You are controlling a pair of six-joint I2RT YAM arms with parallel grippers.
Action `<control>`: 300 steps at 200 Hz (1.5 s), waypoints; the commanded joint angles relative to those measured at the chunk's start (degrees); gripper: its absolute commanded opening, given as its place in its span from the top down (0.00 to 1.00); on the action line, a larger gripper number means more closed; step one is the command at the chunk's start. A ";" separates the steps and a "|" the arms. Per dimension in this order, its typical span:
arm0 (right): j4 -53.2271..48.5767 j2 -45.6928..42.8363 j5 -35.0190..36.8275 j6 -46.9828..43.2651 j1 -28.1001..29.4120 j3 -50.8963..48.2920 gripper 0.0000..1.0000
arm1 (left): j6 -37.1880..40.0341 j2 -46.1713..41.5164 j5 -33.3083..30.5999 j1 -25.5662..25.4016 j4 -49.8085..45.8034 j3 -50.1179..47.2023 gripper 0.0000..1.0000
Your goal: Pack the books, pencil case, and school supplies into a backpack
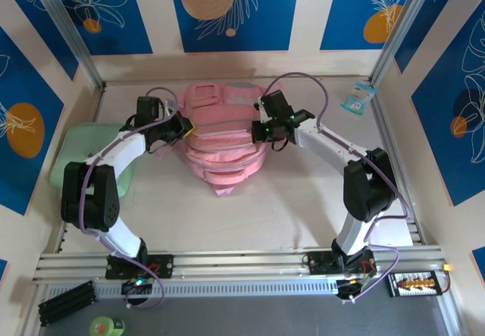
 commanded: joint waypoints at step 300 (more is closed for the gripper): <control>-2.70 6.40 -16.56 -24.41 -13.52 6.87 1.00 | 23.52 2.48 -0.73 3.80 -16.65 7.46 1.00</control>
